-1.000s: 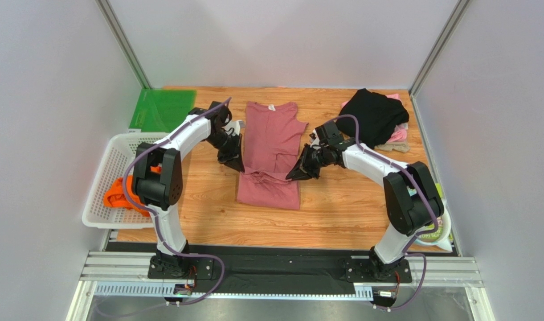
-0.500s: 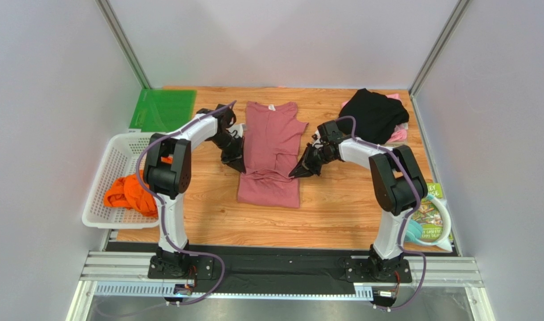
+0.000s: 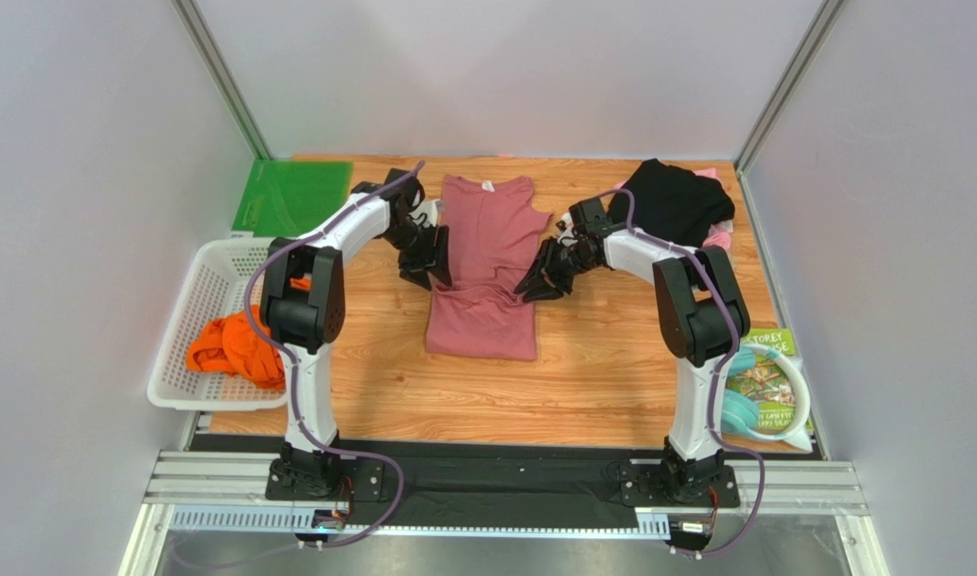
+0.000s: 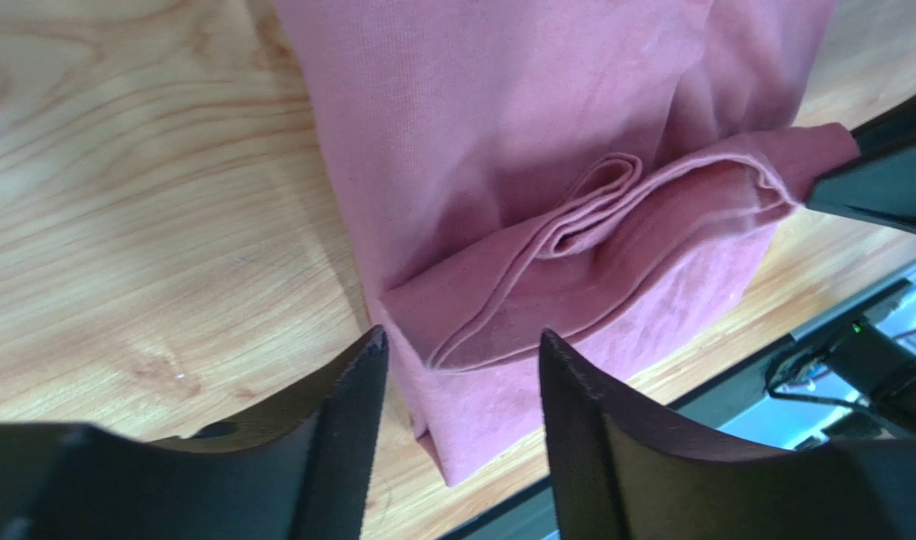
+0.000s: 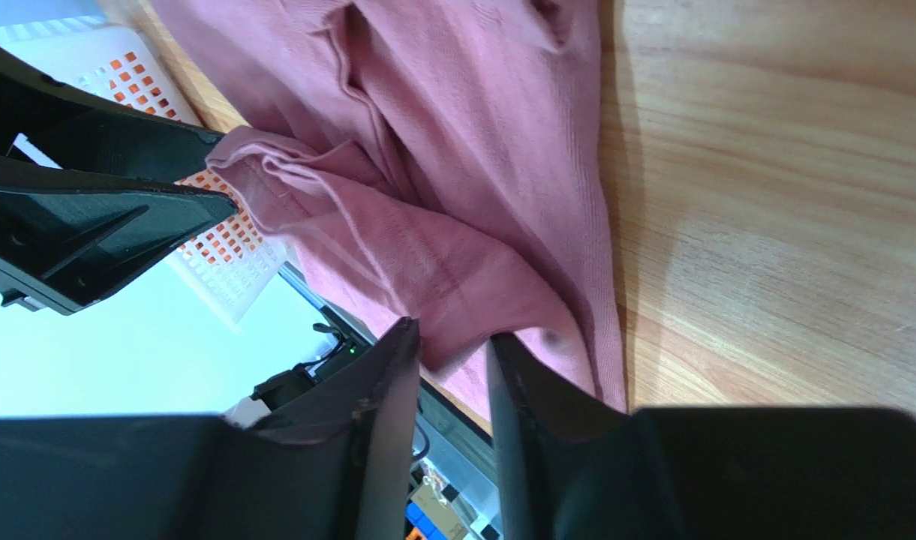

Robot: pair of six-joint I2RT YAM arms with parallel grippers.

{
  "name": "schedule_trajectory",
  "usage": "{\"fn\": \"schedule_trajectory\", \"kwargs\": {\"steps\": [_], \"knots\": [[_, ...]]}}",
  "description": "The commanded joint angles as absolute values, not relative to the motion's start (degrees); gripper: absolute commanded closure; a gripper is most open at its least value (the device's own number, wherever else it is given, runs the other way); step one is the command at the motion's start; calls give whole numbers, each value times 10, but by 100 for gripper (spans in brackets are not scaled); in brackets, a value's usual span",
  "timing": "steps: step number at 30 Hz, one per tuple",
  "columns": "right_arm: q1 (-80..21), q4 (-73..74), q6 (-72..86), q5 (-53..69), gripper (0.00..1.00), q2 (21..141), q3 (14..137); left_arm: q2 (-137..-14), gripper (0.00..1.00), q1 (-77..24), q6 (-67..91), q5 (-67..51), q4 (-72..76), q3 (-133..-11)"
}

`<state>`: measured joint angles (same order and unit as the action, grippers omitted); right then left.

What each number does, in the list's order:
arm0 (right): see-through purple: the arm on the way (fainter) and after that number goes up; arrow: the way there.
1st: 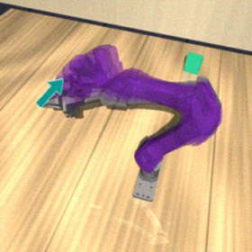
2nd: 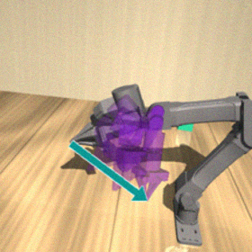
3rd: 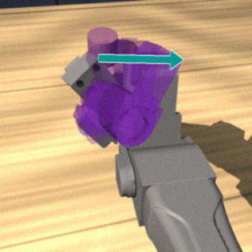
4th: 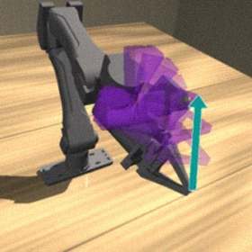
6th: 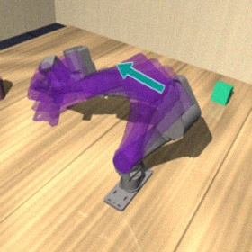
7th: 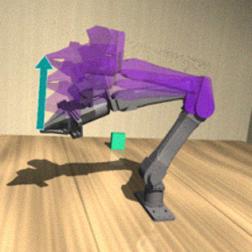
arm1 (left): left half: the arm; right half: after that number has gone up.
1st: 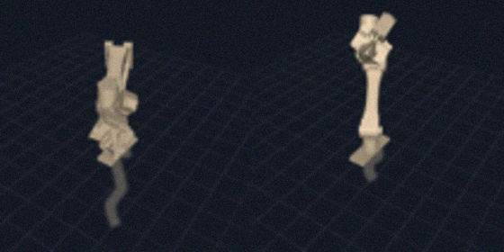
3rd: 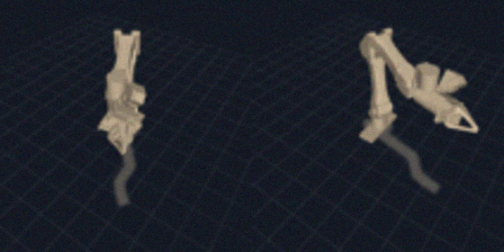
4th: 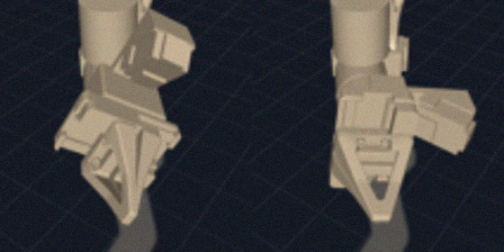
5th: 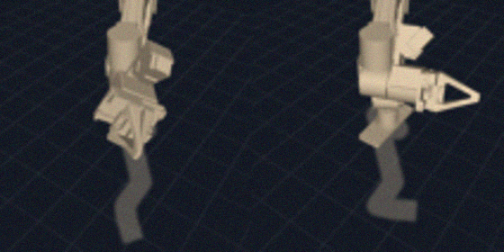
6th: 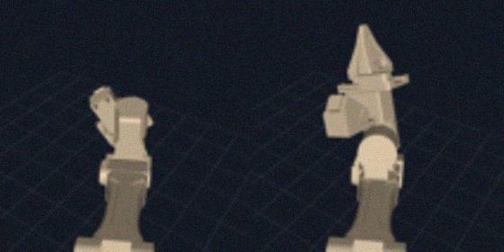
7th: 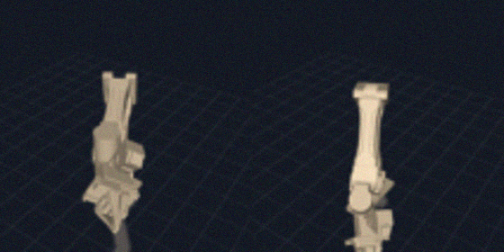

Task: Fold and stack the t-shirts
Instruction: Fold the folded rectangular tshirt in 1/3 of the way

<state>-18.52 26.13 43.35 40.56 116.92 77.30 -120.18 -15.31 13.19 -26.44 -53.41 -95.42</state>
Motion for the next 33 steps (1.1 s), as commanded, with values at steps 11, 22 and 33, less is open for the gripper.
{"fn": "schedule_trajectory", "kwargs": {"steps": [11,22,33], "knots": [[-163,442,317,242,57,1103,922,-981,38,-142,87,-175,-465,-883],[-210,309,397,389,58,1112,829,-920,22,-196,132,-350,-340,-707],[-209,278,417,417,58,1191,865,-1072,27,-185,105,-343,-313,-781]]}}
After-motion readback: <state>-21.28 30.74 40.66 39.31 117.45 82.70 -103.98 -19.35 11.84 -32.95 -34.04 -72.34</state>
